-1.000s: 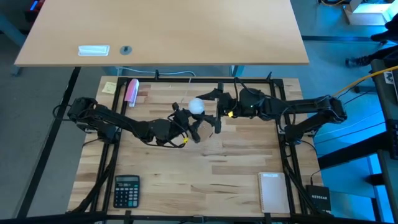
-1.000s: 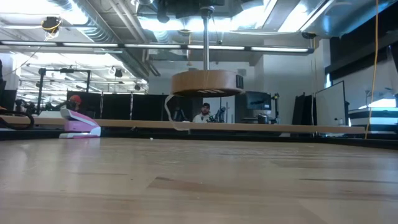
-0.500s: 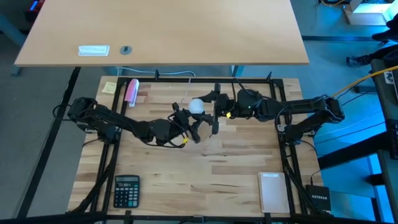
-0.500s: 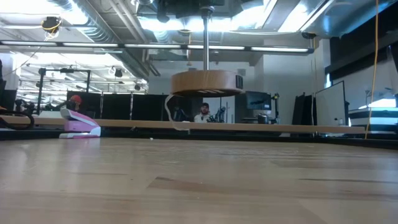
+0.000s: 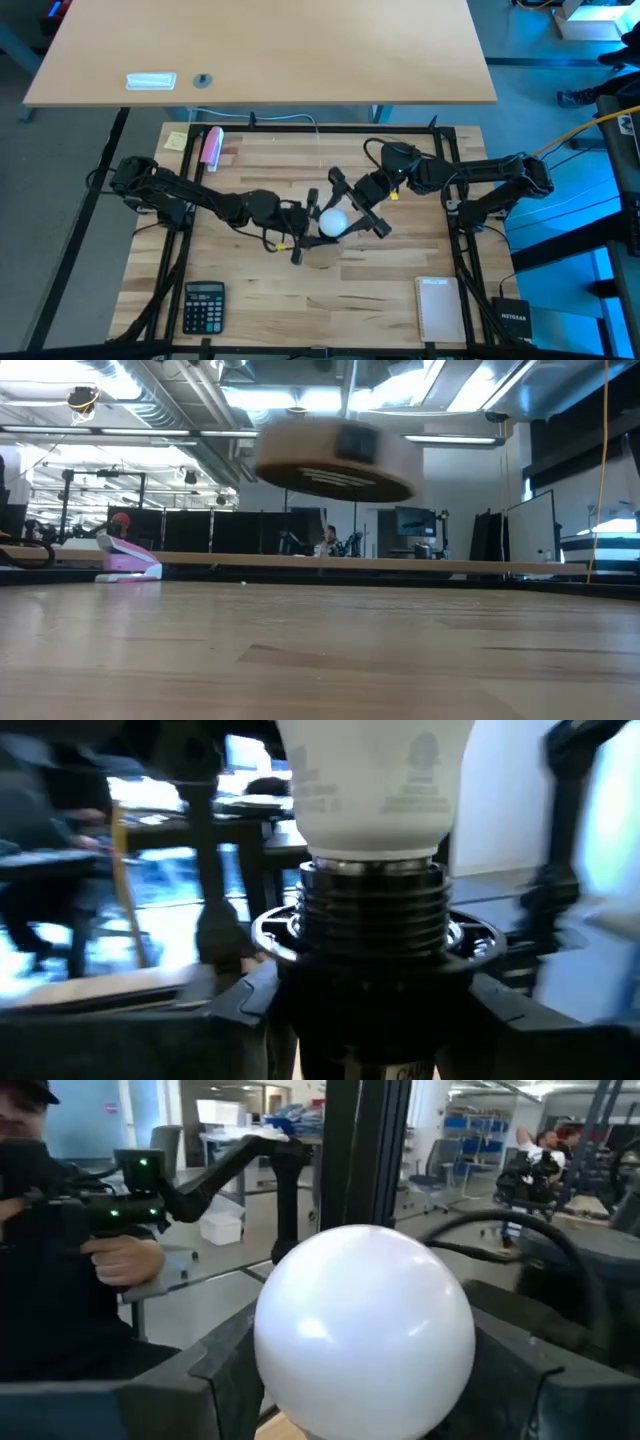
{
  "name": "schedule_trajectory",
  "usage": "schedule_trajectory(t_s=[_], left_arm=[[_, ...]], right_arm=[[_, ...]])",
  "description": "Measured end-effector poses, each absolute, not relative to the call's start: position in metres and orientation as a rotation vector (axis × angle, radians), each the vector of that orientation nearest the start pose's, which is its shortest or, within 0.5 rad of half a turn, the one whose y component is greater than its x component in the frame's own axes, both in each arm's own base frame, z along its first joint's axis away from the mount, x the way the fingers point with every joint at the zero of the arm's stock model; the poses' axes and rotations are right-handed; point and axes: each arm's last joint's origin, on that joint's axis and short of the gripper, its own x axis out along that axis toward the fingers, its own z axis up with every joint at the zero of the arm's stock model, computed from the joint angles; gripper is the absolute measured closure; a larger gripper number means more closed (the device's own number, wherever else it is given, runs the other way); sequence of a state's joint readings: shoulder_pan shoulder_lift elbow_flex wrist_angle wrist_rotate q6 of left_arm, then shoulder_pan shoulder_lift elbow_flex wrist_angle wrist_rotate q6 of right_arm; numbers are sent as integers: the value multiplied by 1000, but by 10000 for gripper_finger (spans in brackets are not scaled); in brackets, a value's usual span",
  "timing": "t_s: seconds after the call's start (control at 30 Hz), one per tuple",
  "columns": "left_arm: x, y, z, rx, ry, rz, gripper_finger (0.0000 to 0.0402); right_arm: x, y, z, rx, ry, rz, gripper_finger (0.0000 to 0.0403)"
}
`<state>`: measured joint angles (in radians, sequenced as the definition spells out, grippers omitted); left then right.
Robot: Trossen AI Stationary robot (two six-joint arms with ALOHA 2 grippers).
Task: Screw lightbulb
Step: Remove the white lightbulb from the brown lamp
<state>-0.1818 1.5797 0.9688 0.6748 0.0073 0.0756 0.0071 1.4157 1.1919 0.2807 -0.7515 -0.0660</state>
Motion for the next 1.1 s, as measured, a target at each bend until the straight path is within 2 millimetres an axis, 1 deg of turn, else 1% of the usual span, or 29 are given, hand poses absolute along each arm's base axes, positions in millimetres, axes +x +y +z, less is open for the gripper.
schedule_trajectory(t_s=[0.1,0.13,0.2,0.37,0.43,0.57,0.63,0.83,0.97,1.1], left_arm=[[349,-57,283,21,-72,-284,249],[349,-56,283,8,-70,-292,249],[350,-54,282,2,-62,-285,249],[350,-54,282,8,-57,-209,249],[349,-54,282,5,-56,-183,249],[350,-52,280,3,-40,-103,249],[350,-50,279,6,-34,-69,249],[349,-50,279,7,-32,77,249],[347,-52,279,43,-26,241,249],[345,-52,280,62,-20,416,249]], right_arm=[[321,25,374,-90,-91,786,151],[321,25,374,-88,-92,787,151],[321,25,374,-83,-90,770,151],[322,24,373,-55,-69,667,149],[323,23,373,-47,-61,635,119],[323,23,373,-27,-49,620,33],[321,22,373,-23,-37,587,16],[306,17,380,-48,14,419,48],[291,13,389,-55,36,279,63],[281,8,394,-59,61,102,66]])
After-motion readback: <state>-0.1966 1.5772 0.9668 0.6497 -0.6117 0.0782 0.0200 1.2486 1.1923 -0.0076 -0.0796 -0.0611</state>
